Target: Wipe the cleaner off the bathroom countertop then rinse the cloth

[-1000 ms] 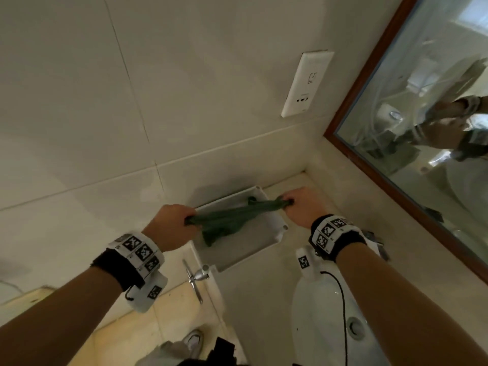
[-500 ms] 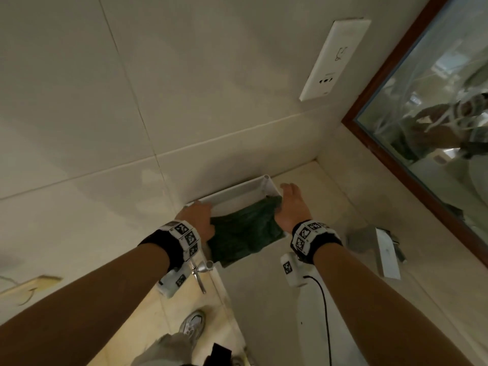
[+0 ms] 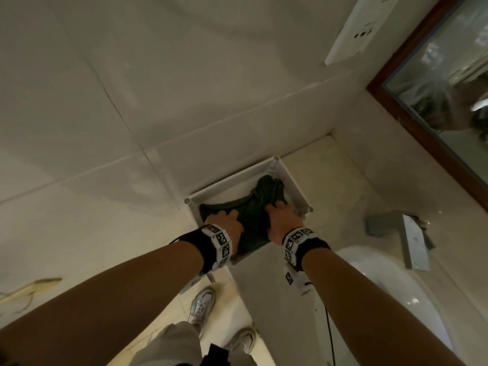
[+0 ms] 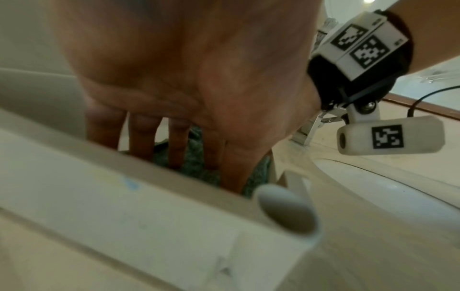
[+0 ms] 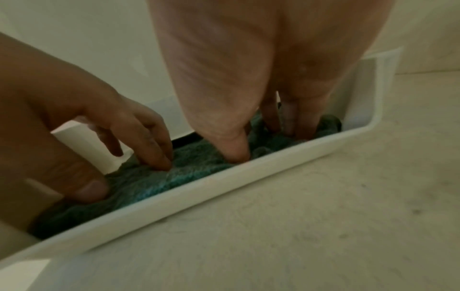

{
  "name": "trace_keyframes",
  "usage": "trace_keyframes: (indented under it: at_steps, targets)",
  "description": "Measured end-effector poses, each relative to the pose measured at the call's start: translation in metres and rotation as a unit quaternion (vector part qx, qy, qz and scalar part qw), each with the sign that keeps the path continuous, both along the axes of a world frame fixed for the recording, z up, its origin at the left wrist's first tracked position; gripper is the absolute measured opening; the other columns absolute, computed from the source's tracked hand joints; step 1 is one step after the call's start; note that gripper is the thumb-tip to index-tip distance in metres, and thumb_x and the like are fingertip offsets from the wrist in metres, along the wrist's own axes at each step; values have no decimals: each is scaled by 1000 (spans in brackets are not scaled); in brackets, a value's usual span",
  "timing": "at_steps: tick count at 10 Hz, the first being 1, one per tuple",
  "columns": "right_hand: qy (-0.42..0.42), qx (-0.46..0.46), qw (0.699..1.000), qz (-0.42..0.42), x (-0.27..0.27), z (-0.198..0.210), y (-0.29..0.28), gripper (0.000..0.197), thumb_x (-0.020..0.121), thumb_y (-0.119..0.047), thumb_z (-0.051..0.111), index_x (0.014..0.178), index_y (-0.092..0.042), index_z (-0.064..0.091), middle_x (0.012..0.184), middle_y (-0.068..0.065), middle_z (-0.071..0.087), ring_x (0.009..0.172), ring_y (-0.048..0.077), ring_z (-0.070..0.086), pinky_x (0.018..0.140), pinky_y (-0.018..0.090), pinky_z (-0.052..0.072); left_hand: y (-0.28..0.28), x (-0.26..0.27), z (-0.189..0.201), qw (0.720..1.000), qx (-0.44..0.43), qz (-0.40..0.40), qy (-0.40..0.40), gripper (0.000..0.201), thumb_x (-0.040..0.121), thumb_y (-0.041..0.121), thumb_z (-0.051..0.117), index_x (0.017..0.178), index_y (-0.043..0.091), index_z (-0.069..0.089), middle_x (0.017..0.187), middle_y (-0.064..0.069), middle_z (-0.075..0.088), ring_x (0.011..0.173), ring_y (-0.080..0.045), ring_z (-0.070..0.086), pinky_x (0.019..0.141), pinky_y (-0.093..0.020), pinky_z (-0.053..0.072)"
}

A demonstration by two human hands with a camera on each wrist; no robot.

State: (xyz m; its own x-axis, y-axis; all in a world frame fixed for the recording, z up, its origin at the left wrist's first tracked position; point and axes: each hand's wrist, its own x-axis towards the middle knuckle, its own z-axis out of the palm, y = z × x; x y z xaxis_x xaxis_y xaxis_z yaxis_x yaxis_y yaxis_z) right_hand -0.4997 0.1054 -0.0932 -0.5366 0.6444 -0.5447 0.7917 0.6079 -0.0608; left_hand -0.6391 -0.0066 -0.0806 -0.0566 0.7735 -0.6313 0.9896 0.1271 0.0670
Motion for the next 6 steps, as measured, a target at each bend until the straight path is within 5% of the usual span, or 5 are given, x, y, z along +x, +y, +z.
trace_keyframes:
  at_steps: [3, 4, 6]
  targets:
    - [31, -1, 1000, -4, -22, -7, 10, 71, 92, -35, 60, 151, -25, 23, 157, 10, 19, 140, 34, 24, 112, 51, 34, 2, -23, -2, 997, 38, 11, 69, 48, 84, 49, 59, 128, 31, 54, 126, -5, 47, 114, -30, 44, 95, -46, 37]
    - [9, -8, 1000, 7, -21, -8, 8, 71, 94, -38, 57, 153, -28, 19, 160, 8, 13, 143, 34, 20, 112, 53, 32, -3, -27, -6, 999, 30, 17, 22, 53, 85, 44, 57, 135, 29, 47, 130, -9, 43, 116, -32, 43, 95, -44, 39]
    - [89, 20, 994, -58, -1, 34, 2, 60, 91, -35, 58, 145, -24, 36, 145, 7, 42, 129, 32, 42, 105, 46, 42, 13, -24, 23, 997, 72, 23, -19, 54, 88, 52, 49, 137, 29, 42, 125, -7, 48, 109, -32, 53, 89, -41, 44]
